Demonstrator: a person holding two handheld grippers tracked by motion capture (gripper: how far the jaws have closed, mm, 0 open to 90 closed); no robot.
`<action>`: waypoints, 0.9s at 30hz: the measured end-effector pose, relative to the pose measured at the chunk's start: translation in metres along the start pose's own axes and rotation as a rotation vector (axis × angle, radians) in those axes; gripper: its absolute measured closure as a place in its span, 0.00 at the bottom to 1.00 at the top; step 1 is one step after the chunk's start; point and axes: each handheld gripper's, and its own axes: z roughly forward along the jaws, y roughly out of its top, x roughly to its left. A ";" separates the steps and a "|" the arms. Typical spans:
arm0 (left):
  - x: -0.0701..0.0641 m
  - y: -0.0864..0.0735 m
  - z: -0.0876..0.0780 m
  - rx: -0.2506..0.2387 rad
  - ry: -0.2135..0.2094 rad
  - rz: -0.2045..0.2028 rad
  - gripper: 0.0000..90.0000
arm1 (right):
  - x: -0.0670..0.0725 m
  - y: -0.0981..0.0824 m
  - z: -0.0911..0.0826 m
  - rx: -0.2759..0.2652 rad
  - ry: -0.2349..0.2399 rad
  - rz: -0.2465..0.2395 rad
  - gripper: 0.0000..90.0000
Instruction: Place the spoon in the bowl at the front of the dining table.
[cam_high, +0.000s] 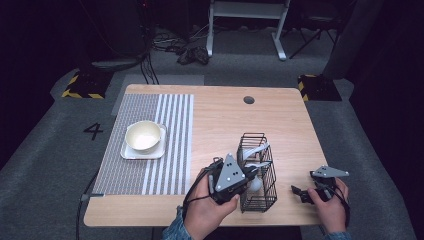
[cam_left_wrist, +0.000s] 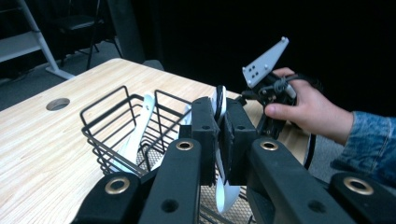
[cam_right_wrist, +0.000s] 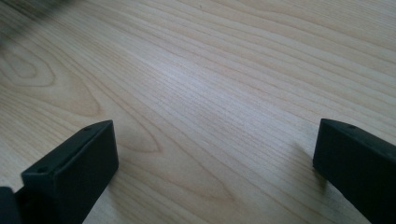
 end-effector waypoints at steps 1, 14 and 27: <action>0.001 0.001 -0.001 -0.002 0.002 -0.005 0.95 | 0.000 0.000 0.000 0.000 0.000 0.000 0.00; 0.012 0.010 -0.017 -0.047 0.017 -0.044 0.95 | 0.000 0.000 0.000 0.000 0.000 -0.001 0.00; 0.027 0.018 -0.037 -0.056 0.069 -0.025 0.95 | 0.000 0.000 0.000 0.002 0.000 -0.001 0.00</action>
